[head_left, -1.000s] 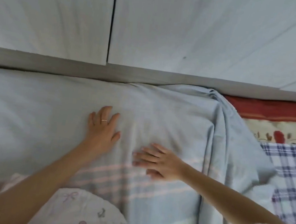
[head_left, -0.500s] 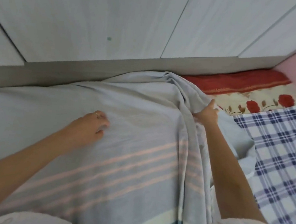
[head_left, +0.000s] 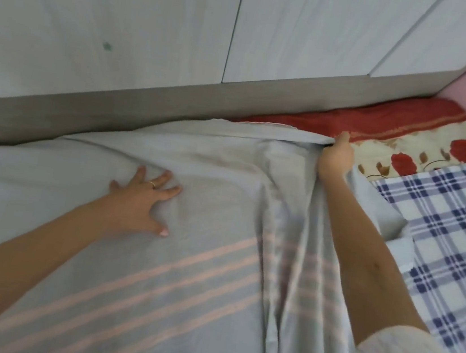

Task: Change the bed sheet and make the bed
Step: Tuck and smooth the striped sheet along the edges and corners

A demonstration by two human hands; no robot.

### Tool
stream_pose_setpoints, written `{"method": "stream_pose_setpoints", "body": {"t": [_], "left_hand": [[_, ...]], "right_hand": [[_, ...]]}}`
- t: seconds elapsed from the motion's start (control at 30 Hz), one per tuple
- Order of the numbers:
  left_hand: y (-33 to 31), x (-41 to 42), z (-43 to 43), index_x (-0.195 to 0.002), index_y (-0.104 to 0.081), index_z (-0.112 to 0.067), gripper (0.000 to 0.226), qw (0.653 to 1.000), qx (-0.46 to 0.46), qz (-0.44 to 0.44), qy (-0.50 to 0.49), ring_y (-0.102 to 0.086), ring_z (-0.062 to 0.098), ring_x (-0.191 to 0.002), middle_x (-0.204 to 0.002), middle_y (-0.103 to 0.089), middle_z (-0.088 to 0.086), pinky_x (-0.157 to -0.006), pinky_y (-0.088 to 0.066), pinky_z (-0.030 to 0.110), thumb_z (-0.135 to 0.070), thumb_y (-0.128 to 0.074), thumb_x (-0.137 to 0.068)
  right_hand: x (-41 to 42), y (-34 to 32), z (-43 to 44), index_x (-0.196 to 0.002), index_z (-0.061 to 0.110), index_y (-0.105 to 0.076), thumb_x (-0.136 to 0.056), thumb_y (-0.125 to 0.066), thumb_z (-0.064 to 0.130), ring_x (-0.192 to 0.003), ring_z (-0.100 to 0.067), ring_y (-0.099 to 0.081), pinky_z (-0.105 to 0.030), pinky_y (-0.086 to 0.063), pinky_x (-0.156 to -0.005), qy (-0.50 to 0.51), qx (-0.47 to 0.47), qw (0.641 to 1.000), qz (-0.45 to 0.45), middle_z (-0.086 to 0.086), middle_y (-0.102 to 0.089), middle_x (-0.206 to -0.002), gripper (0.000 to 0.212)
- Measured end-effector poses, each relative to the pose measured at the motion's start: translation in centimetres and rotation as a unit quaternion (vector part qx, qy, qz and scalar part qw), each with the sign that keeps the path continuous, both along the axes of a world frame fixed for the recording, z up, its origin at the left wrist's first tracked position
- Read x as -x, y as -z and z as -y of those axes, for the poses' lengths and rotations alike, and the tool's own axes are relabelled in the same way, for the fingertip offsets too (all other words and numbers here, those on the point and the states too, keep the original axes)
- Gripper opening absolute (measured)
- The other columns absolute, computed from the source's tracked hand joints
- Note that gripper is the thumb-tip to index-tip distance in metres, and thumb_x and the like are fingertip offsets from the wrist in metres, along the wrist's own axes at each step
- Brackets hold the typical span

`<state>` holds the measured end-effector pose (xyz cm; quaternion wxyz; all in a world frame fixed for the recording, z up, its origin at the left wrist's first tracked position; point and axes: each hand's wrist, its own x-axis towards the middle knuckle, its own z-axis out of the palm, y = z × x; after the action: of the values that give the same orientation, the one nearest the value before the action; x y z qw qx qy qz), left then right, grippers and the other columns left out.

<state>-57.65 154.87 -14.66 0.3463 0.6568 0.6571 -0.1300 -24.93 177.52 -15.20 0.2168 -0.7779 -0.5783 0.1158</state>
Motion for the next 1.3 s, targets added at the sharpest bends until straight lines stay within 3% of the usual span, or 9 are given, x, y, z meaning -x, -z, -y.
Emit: {"method": "stream_pose_setpoints", "body": {"t": [0.33, 0.47, 0.63, 0.93, 1.0, 1.1, 1.13, 1.23, 1.3], "left_hand": [[1.5, 0.0, -2.8, -0.131, 0.023, -0.062, 0.118, 0.995, 0.030, -0.076, 0.061, 0.041, 0.031, -0.133, -0.138, 0.043, -0.026, -0.099, 0.000, 0.078, -0.084, -0.061, -0.050], [2.3, -0.4, -4.3, -0.113, 0.024, -0.075, 0.106, 0.997, 0.005, -0.058, 0.043, 0.049, 0.030, -0.126, -0.133, 0.046, -0.033, -0.094, 0.008, 0.080, -0.097, -0.029, -0.025], [3.2, -0.7, -6.9, -0.113, 0.016, -0.078, 0.113, 0.998, 0.015, -0.046, 0.028, 0.043, 0.029, -0.131, -0.124, 0.045, -0.042, -0.093, 0.000, 0.082, -0.099, -0.034, -0.013], [2.5, -0.9, -6.7, -0.138, -0.004, -0.063, 0.100, 1.000, 0.003, -0.012, 0.009, 0.035, 0.034, -0.136, -0.136, 0.032, -0.034, -0.089, 0.004, 0.083, -0.076, -0.065, -0.059], [2.2, -0.8, -6.0, -0.142, -0.008, -0.058, 0.092, 0.999, -0.037, -0.014, 0.003, 0.031, 0.032, -0.139, -0.142, 0.026, -0.031, -0.093, 0.002, 0.081, -0.073, -0.060, -0.068], [1.9, 0.0, -3.6, -0.148, -0.021, -0.039, 0.067, 0.992, -0.116, -0.051, 0.025, 0.014, 0.026, -0.146, -0.159, 0.002, -0.012, -0.105, -0.008, 0.071, -0.064, -0.038, -0.088], [1.7, 1.1, -2.2, -0.146, -0.030, -0.035, 0.062, 0.987, -0.152, -0.050, 0.025, 0.000, 0.025, -0.147, -0.160, -0.011, -0.003, -0.105, -0.014, 0.070, -0.061, -0.030, -0.090], [1.6, 5.2, 2.0, -0.114, -0.062, -0.029, 0.045, 0.963, -0.268, -0.015, 0.016, -0.051, 0.028, -0.125, -0.130, -0.059, 0.008, -0.085, -0.036, 0.072, -0.043, -0.036, -0.080], [1.4, 8.1, 4.0, -0.104, -0.060, -0.026, 0.036, 0.958, -0.282, -0.018, -0.045, -0.055, 0.028, -0.117, -0.119, -0.063, 0.011, -0.084, -0.039, 0.069, -0.036, -0.043, -0.073]], "right_hand": [[-0.8, -1.6, -11.8, -0.133, -0.004, -0.038, -0.093, -0.034, -0.005, -0.094, -0.048, -0.057, -0.045, -0.032, -0.064, -0.233, -0.076, 0.921, 0.302, -0.032, -0.049, -0.120, 0.040], [-0.3, 1.5, -13.5, -0.125, -0.010, -0.043, -0.093, -0.032, -0.004, -0.086, -0.048, -0.058, -0.047, -0.033, -0.062, -0.252, -0.086, 0.922, 0.282, -0.035, -0.048, -0.117, 0.034], [0.0, 4.6, -14.0, -0.129, -0.010, -0.038, -0.090, -0.017, 0.003, -0.092, -0.045, -0.058, -0.048, -0.040, -0.073, -0.207, -0.062, 0.940, 0.264, -0.032, -0.047, -0.124, 0.047], [7.7, 1.5, -4.7, -0.142, -0.003, -0.025, -0.090, -0.052, 0.034, -0.125, -0.042, -0.040, -0.049, -0.033, -0.103, -0.174, 0.057, 0.966, 0.180, -0.023, -0.033, -0.141, 0.069], [12.0, 1.2, 2.3, -0.137, 0.003, -0.039, -0.089, -0.048, 0.040, -0.122, -0.037, -0.045, -0.047, -0.036, -0.103, -0.402, -0.030, 0.912, 0.083, -0.019, -0.043, -0.135, 0.062], [15.4, 3.6, 8.5, -0.145, 0.020, -0.036, -0.093, -0.037, 0.050, -0.140, -0.021, -0.032, -0.039, -0.020, -0.115, -0.724, -0.019, 0.673, 0.150, -0.005, -0.038, -0.150, 0.060], [16.2, 4.1, 7.7, -0.148, 0.025, -0.031, -0.094, -0.033, 0.051, -0.143, -0.016, -0.026, -0.036, -0.015, -0.116, -0.731, -0.011, 0.658, 0.180, 0.000, -0.031, -0.154, 0.060], [17.9, 4.2, 4.8, -0.147, 0.029, -0.036, -0.096, -0.027, 0.046, -0.140, -0.015, -0.033, -0.036, -0.013, -0.114, -0.633, -0.023, 0.738, 0.232, 0.008, -0.035, -0.152, 0.054], [19.1, 4.0, 4.9, -0.141, 0.024, -0.046, -0.095, -0.031, 0.039, -0.131, -0.021, -0.046, -0.043, -0.019, -0.109, -0.588, -0.043, 0.771, 0.240, 0.003, -0.049, -0.143, 0.050]]}}
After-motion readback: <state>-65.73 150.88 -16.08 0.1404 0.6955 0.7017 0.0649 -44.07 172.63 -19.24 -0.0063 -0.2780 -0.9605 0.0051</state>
